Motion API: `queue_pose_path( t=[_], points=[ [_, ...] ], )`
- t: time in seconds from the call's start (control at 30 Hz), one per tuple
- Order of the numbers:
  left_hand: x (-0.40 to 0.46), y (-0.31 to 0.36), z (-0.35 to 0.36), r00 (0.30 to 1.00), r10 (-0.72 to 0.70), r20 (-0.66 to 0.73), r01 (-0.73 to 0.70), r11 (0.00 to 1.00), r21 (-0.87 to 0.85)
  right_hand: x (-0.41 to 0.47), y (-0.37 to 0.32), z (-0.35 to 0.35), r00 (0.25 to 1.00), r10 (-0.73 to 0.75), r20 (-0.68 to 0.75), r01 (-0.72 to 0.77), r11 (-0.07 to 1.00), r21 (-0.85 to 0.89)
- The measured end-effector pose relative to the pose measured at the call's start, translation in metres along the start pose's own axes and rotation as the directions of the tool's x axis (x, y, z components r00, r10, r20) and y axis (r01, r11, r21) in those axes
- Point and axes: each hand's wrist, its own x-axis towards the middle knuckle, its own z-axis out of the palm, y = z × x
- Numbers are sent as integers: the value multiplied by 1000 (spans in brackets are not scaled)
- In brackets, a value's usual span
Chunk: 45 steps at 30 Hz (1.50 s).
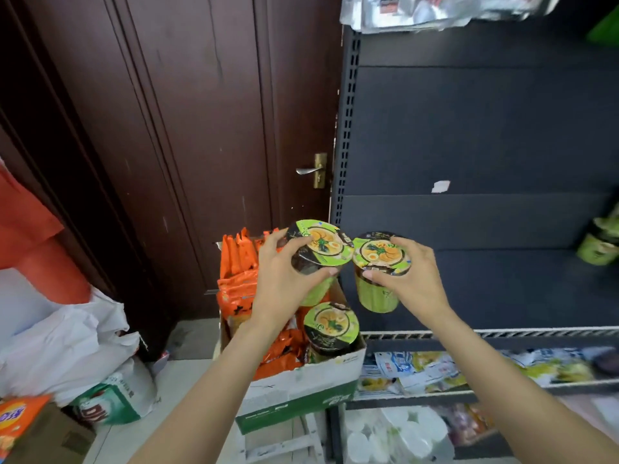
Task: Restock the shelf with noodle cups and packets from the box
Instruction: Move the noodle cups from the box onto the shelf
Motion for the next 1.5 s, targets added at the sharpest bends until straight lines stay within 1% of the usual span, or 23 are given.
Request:
queue_pose_path(
  t=[0.17,0.3,0.53,0.63,0.73,0.93,1.1,1.27,1.37,1.5],
  points=[
    [17,57,77,999,47,14,-46,998,-46,17,51,-69,996,45,-78,-44,999,13],
    [31,113,159,991,119,61,-115,991,-69,40,107,-136,992,47,-115,-46,999,14],
    [52,201,304,988,96,121,-80,988,-131,91,214,-251,987,111,-115,-119,991,-67],
    [62,228,356,989,74,126,-56,988,-146,114,256,-288,983,131,-132,-142,987,-79],
    [76,247,401,985,86,149,-66,989,-134,138,294,-316,975,142,-171,-158,984,-82],
    [120,267,482,975,127,183,-107,988,-112,197,353,-349,955,190,-230,-209,976,-60],
    [157,270,536,966,105,234,-77,989,-127,250,395,-360,940,242,-240,-258,965,-40],
    [181,268,570,973,54,226,-27,992,-124,293,432,-362,929,291,-229,-311,949,-57],
    [185,269,581,967,44,251,-12,992,-127,306,451,-363,919,327,-220,-348,935,-64],
    [184,273,592,968,21,250,13,991,-131,313,470,-361,935,312,-166,-330,939,-95]
  ],
)
